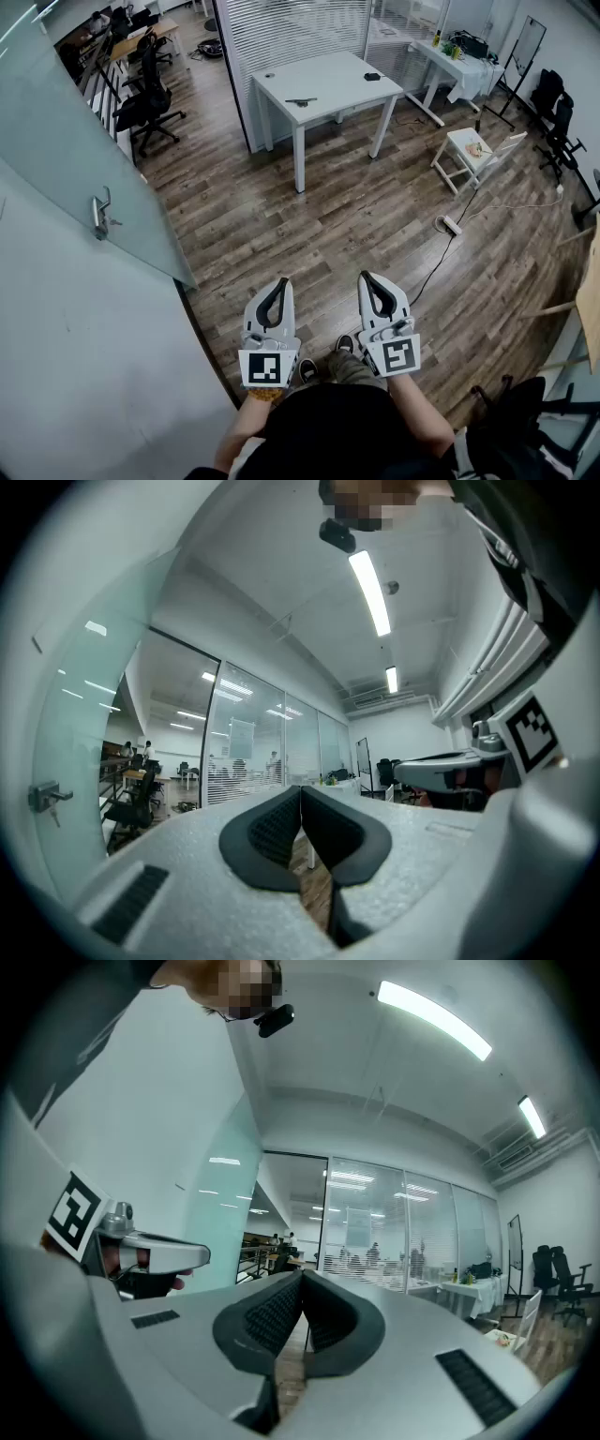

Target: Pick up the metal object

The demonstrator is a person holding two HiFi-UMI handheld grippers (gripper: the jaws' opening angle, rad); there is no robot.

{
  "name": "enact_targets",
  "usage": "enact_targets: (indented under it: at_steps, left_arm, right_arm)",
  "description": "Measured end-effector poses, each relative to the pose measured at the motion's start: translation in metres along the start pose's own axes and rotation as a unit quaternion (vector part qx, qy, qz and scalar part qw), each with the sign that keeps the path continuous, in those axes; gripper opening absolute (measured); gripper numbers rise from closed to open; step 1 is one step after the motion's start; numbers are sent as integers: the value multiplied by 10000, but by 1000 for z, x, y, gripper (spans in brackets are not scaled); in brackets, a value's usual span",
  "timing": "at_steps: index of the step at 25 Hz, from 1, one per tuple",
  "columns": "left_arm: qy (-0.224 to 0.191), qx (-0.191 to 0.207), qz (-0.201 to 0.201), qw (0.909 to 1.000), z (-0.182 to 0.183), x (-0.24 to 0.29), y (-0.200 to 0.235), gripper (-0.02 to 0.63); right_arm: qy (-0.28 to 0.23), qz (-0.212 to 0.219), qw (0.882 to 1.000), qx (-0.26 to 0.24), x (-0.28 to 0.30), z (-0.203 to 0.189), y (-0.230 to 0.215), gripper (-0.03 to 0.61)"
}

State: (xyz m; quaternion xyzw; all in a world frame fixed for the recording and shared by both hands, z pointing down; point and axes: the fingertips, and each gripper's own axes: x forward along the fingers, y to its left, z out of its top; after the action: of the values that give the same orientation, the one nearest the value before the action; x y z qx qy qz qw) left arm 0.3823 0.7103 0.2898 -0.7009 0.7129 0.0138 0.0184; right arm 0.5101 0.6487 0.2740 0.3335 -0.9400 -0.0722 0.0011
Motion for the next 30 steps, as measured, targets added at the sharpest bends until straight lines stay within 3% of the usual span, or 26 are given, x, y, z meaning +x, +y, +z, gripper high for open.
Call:
enact_targets:
  at_steps: [3, 7, 13, 27, 30]
  left_arm:
    - [-69, 72, -145, 9998, 1, 2, 1, 15]
    - [-181, 68, -186, 9996, -3, 18, 7, 15]
    - [9, 97, -175, 9998, -17, 63, 25, 15]
    - [222, 563, 190, 9980, -24, 241, 73, 15]
    - [156, 509, 339, 9980, -22, 272, 87, 15]
  right_arm:
    - [-5, 41, 9998, 183, 5, -1, 1, 2]
    - [93, 8, 10000, 23, 18, -9, -10, 2]
    - [282, -64, 9993, 221, 65, -41, -43, 2]
    - [262, 341, 9986, 315, 236, -80, -168, 2]
    - [395, 422, 9978, 319, 276, -89, -191, 2]
